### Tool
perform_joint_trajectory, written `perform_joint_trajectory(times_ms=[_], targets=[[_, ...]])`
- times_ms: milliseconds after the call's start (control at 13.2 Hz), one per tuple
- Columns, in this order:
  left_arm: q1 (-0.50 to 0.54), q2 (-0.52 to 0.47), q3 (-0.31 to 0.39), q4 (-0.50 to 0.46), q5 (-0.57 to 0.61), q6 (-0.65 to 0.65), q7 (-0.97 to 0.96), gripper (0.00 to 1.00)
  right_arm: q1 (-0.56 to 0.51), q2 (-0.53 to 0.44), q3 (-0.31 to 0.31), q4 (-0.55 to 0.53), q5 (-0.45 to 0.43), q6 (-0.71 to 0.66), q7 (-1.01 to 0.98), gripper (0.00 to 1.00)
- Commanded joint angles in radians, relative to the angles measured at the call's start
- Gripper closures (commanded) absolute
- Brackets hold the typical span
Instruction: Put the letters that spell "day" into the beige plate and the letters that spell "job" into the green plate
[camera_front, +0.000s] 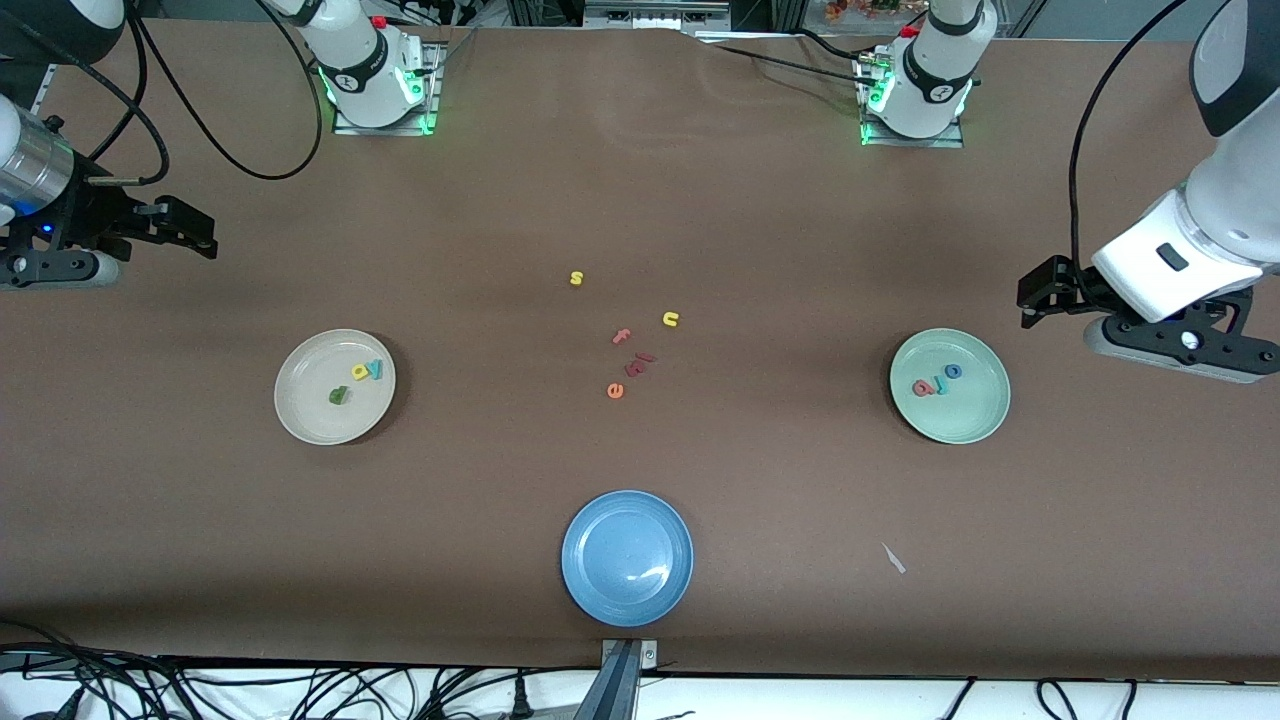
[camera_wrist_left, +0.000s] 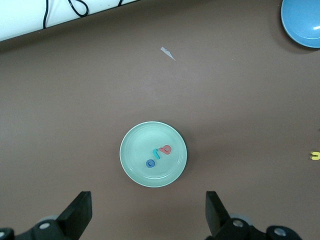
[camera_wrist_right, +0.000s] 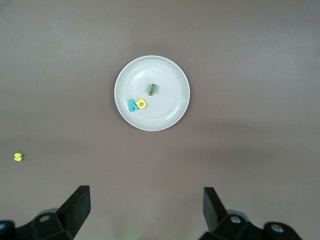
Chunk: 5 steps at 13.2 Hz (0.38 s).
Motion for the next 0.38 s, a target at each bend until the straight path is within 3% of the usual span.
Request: perform_joint_trajectory(times_ms=[0,302], targets=[[0.014,0.001,0.001,0.010,-0.023,-0.018,0.017,0.00,-0.008,0.003,-0.003,0.012,0.018,-0.013,-0.013,0.00],[0.054,0.043,0.001,0.004,-0.023,-0.018,0.016,0.00,-0.008,0.003,-0.003,0.012,0.018,-0.013,-0.013,0.00]])
